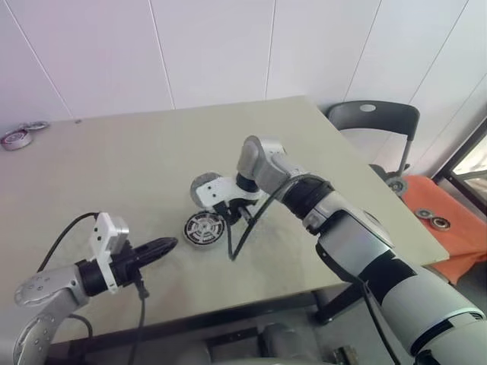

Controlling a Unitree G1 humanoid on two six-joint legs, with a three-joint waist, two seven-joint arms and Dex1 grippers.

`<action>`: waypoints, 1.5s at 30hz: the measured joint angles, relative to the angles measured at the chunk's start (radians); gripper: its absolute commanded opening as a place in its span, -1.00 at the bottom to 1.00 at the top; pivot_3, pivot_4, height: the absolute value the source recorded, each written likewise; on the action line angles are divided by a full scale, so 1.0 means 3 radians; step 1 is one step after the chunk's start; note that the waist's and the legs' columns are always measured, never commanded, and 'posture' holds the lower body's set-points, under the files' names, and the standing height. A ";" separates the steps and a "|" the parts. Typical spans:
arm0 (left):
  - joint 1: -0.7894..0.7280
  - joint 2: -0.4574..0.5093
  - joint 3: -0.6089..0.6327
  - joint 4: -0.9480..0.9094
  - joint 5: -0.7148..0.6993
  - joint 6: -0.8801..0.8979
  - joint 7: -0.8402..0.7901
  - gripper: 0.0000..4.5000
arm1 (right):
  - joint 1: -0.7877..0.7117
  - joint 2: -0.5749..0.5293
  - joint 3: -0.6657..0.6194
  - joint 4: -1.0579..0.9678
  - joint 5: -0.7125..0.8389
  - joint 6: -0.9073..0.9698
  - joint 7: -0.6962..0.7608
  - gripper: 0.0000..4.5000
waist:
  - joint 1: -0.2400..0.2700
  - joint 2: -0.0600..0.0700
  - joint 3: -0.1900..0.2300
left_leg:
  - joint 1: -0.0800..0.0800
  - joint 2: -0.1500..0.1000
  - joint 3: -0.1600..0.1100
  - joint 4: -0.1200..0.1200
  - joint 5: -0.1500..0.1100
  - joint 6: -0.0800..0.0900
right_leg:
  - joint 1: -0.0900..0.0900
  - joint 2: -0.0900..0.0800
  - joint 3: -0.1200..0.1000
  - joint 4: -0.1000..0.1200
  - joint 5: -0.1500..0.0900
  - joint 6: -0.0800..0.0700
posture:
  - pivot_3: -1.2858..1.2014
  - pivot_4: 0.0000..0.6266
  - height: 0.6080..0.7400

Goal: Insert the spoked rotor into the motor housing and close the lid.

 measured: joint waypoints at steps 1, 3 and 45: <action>-0.0006 0.0013 -0.0001 0.0003 0.0000 0.0000 -0.0018 -1.00 | 0.0004 -0.0041 0.0010 -0.0109 -0.0007 -0.0191 -0.0058 -0.98 | 0.0001 0.0000 0.0000 | 0.0000 0.0000 0.0000 0.0000 0.0000 0.0000 | 0.0000 0.0000 0.0000 -0.0001 0.0000 0.0000 | 0.03 -1.00 1.00; -0.0004 0.0062 0.0003 0.0026 0.0000 0.0001 -0.0045 -1.00 | 0.0047 -0.0174 0.0011 -0.0316 -0.0003 -0.0516 -0.0113 -0.98 | 0.0020 0.0000 0.0000 | -0.0001 0.0000 0.0000 0.0001 0.0000 0.0000 | 0.0004 -0.0001 -0.0001 -0.0006 -0.0001 0.0000 | 0.03 -1.00 1.00; 0.0068 0.0234 0.0263 0.0099 0.0056 -0.0040 -0.0140 -1.00 | 0.0092 -0.0528 0.0404 0.0104 -0.0407 -0.3524 -0.1316 -0.13 | 0.0010 0.0000 -0.0001 | 0.0006 0.0000 0.0000 0.0003 0.0000 0.0000 | 0.0009 -0.0002 0.0002 -0.0002 0.0006 -0.0017 | 0.03 -1.00 1.00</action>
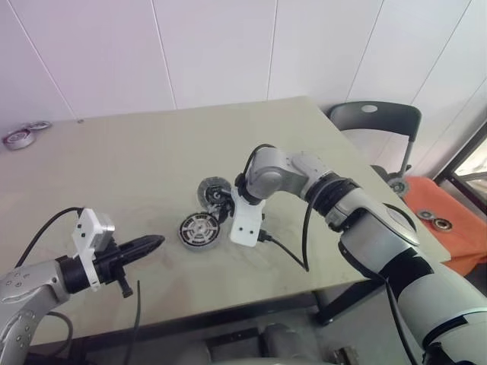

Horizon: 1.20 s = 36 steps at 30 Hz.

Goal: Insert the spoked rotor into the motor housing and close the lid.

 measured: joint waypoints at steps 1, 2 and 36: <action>-0.0001 0.0000 0.0000 0.0003 0.0000 0.0000 0.0000 -1.00 | 0.0029 -0.0005 0.0000 -0.0061 0.0068 0.0053 0.0086 -0.13 | 0.0000 -0.0001 0.0000 | 0.0000 0.0000 0.0000 0.0001 0.0000 0.0000 | 0.0000 0.0000 0.0000 0.0000 0.0000 0.0000 | 0.03 -1.00 1.00; -0.0001 0.0000 0.0000 0.0004 0.0000 0.0000 -0.0001 -1.00 | 0.0054 -0.0008 0.0000 -0.0119 0.0134 0.0102 0.0158 -0.13 | 0.0001 0.0000 0.0000 | 0.0000 0.0000 0.0000 0.0001 0.0000 0.0000 | 0.0000 0.0000 0.0000 0.0000 0.0000 0.0000 | 0.03 -1.00 1.00; 0.0032 -0.0090 -0.0024 -0.0059 -0.0002 0.0003 0.0107 -1.00 | 0.0194 0.0453 0.0106 0.0238 -0.0192 0.0379 -0.0307 -0.13 | -0.0015 0.0002 0.0001 | 0.0007 0.0001 0.0000 0.0000 0.0000 0.0000 | 0.0003 0.0002 0.0000 0.0005 -0.0002 -0.0004 | 0.03 -1.00 1.00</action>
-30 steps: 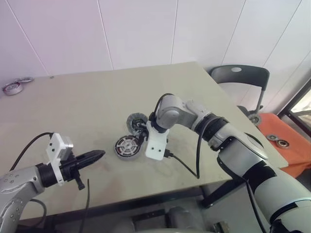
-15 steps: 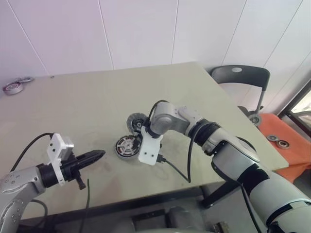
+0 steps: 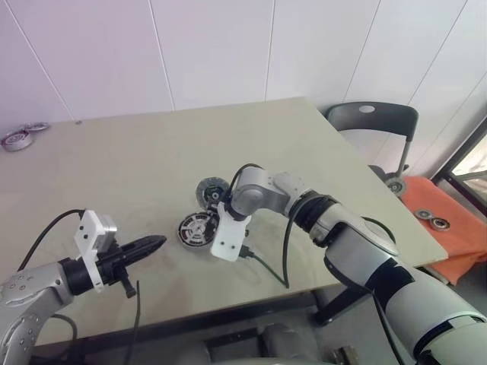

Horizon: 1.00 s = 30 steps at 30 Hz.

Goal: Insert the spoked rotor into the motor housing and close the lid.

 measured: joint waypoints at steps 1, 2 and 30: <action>0.0000 -0.0005 -0.0001 0.0000 0.0000 0.0000 0.0003 -1.00 | -0.0008 0.0023 -0.0001 0.0036 -0.0001 -0.0002 -0.0015 -0.13 | 0.0001 0.0000 0.0000 | 0.0001 0.0000 0.0000 0.0000 0.0000 0.0000 | 0.0001 0.0000 0.0000 0.0000 -0.0001 -0.0001 | 0.03 -1.00 1.00; 0.0000 -0.0013 -0.0003 0.0000 0.0000 0.0000 0.0006 -1.00 | -0.0015 0.0039 -0.0001 0.0066 -0.0004 -0.0005 -0.0029 -0.21 | -0.0003 -0.0001 -0.0001 | 0.0003 0.0000 0.0000 0.0000 0.0000 0.0000 | 0.0003 0.0000 0.0000 0.0000 -0.0001 -0.0002 | 0.03 -1.00 1.00; -0.0036 -0.0054 -0.0075 -0.0004 0.0002 0.0000 0.0028 -1.00 | -0.0212 0.0150 0.0030 0.0497 -0.0257 0.0051 -0.0246 -0.96 | -0.0074 -0.0002 0.0000 | 0.0040 0.0000 0.0000 -0.0005 0.0000 0.0000 | 0.0021 0.0004 0.0008 0.0003 -0.0005 -0.0004 | 0.03 -1.00 1.00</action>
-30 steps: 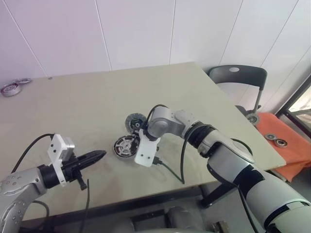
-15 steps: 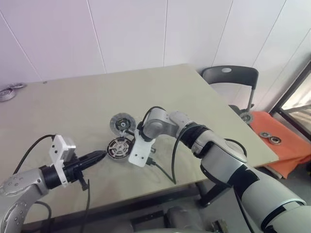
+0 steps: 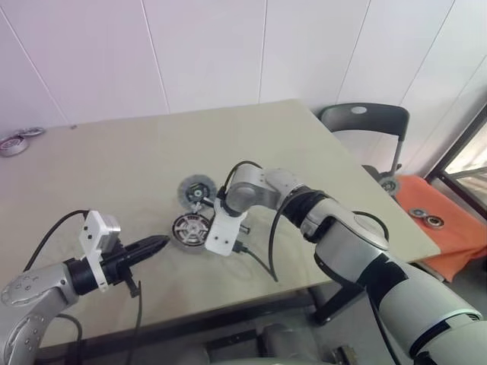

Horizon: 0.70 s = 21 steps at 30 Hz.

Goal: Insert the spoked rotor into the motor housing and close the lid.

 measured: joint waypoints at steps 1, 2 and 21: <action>-0.0011 0.0000 -0.0010 0.0001 0.0000 0.0000 0.0000 -1.00 | 0.0000 0.0002 0.0001 0.0008 -0.0004 -0.0021 -0.0023 -0.96 | -0.0004 0.0000 0.0000 | -0.0003 0.0000 0.0000 -0.0001 0.0000 0.0000 | -0.0003 0.0000 0.0000 0.0000 0.0000 0.0000 | 0.03 -1.00 1.00; -0.0017 0.0000 -0.0024 0.0002 0.0000 0.0000 -0.0001 -1.00 | 0.0000 0.0002 0.0001 0.0015 -0.0009 -0.0032 -0.0040 -0.97 | -0.0007 -0.0001 0.0000 | -0.0003 0.0000 0.0000 -0.0002 0.0000 0.0000 | -0.0004 0.0000 0.0000 0.0000 0.0000 0.0000 | 0.03 -1.00 1.00; -0.0055 0.0001 -0.0036 0.0016 0.0001 0.0000 -0.0006 -1.00 | -0.0020 0.0048 0.0009 0.0091 -0.0207 -0.0051 -0.0260 -0.97 | -0.0012 -0.0001 0.0000 | 0.0005 0.0001 0.0000 -0.0002 0.0000 0.0000 | -0.0001 0.0001 0.0000 0.0002 0.0000 0.0000 | 0.03 -1.00 1.00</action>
